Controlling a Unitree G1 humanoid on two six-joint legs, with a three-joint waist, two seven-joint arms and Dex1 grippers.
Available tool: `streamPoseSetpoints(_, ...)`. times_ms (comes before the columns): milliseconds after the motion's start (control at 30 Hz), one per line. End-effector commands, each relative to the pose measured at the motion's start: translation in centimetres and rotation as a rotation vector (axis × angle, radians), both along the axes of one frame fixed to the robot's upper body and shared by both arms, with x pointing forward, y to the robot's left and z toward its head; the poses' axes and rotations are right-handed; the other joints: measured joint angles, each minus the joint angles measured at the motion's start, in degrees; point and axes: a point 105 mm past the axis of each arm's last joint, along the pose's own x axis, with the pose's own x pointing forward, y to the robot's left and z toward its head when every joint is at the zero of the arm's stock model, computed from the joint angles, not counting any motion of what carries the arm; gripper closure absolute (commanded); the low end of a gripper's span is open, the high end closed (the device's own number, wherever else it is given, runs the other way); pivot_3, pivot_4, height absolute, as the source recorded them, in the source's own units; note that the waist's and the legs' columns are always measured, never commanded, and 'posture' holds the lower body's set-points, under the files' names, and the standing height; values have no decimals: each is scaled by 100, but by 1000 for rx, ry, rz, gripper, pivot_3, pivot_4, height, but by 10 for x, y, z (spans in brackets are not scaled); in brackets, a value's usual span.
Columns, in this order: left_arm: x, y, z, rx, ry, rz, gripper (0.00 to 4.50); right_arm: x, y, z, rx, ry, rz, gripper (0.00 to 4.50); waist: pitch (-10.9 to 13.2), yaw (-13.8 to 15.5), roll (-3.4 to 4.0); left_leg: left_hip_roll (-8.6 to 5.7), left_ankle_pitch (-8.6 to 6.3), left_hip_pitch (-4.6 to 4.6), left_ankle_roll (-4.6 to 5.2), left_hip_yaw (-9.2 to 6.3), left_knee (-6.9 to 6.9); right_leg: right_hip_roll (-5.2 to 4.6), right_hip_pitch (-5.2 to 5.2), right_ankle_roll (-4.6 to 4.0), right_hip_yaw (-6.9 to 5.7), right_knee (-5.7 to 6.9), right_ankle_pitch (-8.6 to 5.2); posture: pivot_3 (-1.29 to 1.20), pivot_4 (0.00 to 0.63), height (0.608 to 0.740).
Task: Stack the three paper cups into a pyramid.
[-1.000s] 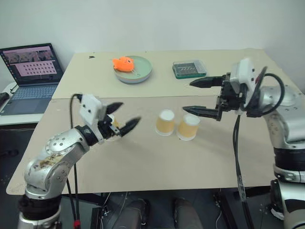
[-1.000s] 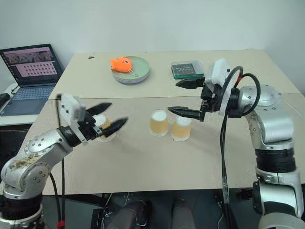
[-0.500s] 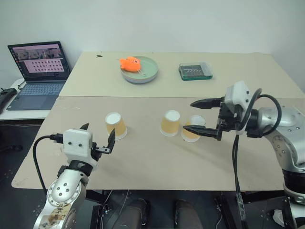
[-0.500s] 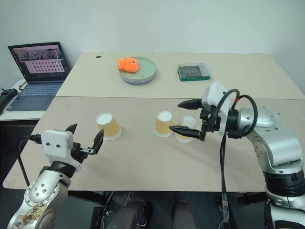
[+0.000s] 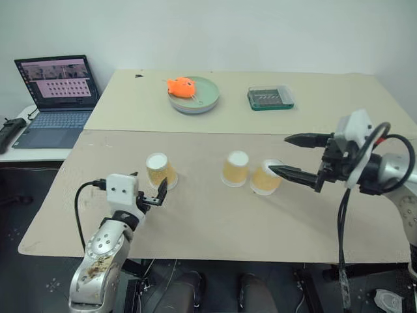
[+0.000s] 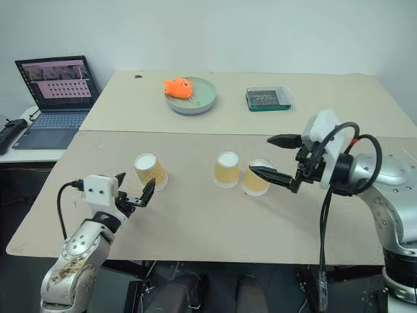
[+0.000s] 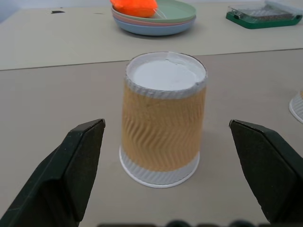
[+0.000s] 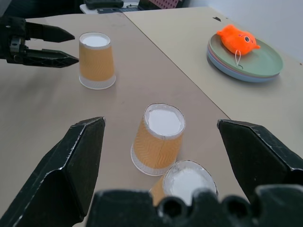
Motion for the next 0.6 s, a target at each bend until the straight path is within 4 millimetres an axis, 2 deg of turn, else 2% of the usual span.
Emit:
streamPoseSetpoints(33,9,-3,11,8,-58,-27,0,-13,0,4,25,-9,31,85,0,12,0,0,0,0,0,0,0,-1,1,1,0,0,-1,0,150,730)
streamPoseSetpoints(200,17,-7,15,12,-78,-57,0,-10,-12,-8,11,24,-5,85,-1,11,0,1,0,0,0,0,3,1,7,2,-5,-8,-1,0,150,730)
streamPoseSetpoints(600,37,1,21,-13,-96,-26,0,-6,-13,-11,11,25,-28,85,0,10,-1,1,-1,1,3,-2,2,2,11,4,-6,-22,2,0,150,730)
